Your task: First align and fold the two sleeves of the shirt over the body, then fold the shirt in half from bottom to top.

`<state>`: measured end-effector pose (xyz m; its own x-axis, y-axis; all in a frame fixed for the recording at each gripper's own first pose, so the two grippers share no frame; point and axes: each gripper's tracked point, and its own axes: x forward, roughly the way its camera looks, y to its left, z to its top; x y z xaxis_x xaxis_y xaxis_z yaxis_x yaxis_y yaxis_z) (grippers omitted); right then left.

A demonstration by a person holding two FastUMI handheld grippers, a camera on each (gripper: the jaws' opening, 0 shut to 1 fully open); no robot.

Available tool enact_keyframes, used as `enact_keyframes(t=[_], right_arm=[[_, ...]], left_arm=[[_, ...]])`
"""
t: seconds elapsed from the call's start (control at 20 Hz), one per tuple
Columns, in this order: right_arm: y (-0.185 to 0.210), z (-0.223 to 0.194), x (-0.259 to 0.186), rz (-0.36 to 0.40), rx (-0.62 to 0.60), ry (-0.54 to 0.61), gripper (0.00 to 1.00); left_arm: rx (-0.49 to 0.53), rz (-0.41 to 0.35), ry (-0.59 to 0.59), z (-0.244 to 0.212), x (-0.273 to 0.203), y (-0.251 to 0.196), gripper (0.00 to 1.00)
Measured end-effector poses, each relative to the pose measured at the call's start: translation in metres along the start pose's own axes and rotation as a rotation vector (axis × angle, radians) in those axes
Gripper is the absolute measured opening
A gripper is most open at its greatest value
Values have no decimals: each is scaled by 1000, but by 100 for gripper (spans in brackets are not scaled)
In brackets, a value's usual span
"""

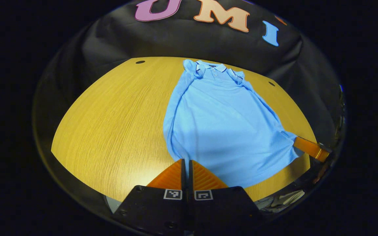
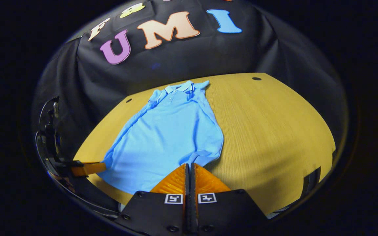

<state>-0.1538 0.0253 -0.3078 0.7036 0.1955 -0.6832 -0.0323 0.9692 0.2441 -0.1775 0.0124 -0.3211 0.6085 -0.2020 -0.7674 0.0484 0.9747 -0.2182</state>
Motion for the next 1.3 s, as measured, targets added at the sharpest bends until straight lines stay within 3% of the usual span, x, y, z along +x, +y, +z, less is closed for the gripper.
enact_keyframes(t=[0.6,1.3], right_arm=[[28,123,39,44,65,-145,2],[36,258,136,24,36,-282,2]], left_arm=[[-51,-90,-126,130,25,-4,0],[-30,-115,-270,299,109,8,0]])
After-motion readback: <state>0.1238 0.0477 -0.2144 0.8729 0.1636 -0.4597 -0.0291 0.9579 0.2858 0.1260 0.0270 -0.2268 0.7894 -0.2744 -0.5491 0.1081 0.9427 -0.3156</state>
